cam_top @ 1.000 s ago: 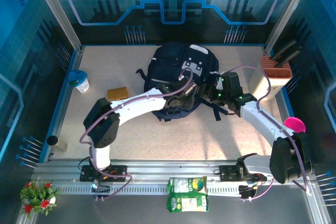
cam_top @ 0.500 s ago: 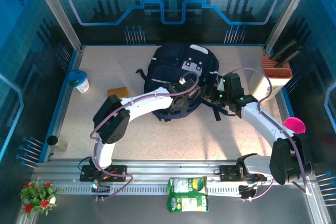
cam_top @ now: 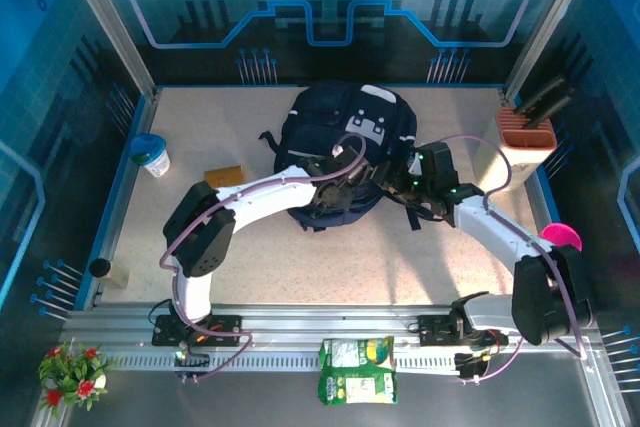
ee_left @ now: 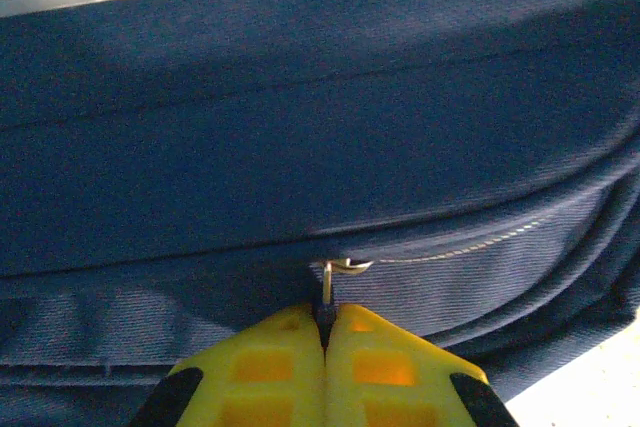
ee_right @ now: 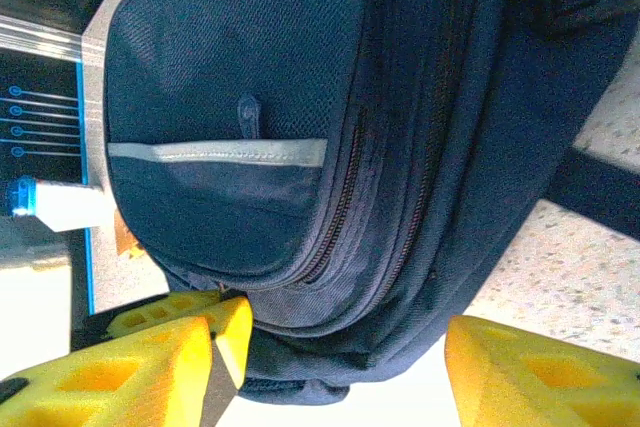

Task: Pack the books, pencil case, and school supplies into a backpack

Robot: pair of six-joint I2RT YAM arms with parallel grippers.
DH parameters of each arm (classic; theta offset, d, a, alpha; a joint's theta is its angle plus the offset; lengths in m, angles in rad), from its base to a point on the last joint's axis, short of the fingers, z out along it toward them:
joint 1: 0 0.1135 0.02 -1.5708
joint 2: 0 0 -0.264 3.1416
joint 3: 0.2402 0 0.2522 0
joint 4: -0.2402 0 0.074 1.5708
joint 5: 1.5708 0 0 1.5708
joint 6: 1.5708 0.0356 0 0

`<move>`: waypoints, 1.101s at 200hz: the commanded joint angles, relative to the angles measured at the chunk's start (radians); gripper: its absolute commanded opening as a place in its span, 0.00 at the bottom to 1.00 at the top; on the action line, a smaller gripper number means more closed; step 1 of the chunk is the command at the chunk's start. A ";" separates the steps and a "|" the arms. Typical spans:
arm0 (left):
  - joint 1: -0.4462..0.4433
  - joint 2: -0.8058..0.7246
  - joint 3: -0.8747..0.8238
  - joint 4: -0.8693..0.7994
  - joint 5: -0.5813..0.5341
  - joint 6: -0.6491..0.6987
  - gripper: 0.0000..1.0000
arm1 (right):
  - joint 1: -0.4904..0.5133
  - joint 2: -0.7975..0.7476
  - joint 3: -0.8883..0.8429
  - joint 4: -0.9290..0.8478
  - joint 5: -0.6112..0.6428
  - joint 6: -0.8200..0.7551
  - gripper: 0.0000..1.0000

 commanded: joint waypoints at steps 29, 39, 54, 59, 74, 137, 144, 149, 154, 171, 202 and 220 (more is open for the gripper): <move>0.043 -0.086 -0.076 0.053 0.098 0.012 0.00 | 0.119 0.136 0.074 0.069 -0.022 0.099 0.60; 0.043 -0.090 -0.080 0.058 0.116 0.015 0.00 | 0.129 0.167 0.083 0.080 -0.025 0.110 0.57; 0.046 -0.099 -0.096 0.075 0.131 0.017 0.00 | 0.132 0.211 0.095 0.098 -0.034 0.121 0.53; 0.049 -0.103 -0.101 0.079 0.135 0.017 0.00 | 0.132 0.223 0.098 0.097 -0.032 0.122 0.52; 0.064 -0.119 -0.119 0.088 0.145 0.018 0.00 | 0.128 0.257 0.103 0.101 -0.030 0.122 0.49; 0.238 -0.222 -0.261 0.138 0.216 0.057 0.00 | 0.078 0.307 0.107 0.055 0.035 0.080 0.44; 0.261 -0.230 -0.275 0.145 0.223 0.059 0.00 | 0.070 0.309 0.108 0.048 0.038 0.074 0.44; 0.277 -0.234 -0.283 0.150 0.227 0.061 0.00 | 0.064 0.309 0.107 0.045 0.041 0.069 0.44; 0.293 -0.237 -0.290 0.155 0.232 0.063 0.00 | 0.060 0.309 0.133 0.043 0.042 0.063 0.44; 0.341 -0.240 -0.297 0.162 0.249 0.072 0.00 | 0.045 0.306 0.147 0.028 0.054 0.046 0.44; 0.363 -0.241 -0.273 0.167 0.290 0.097 0.00 | 0.024 0.261 0.147 0.014 0.057 0.026 0.45; 0.348 -0.254 -0.267 0.182 0.343 0.097 0.00 | 0.013 0.205 0.128 0.021 0.040 0.024 0.47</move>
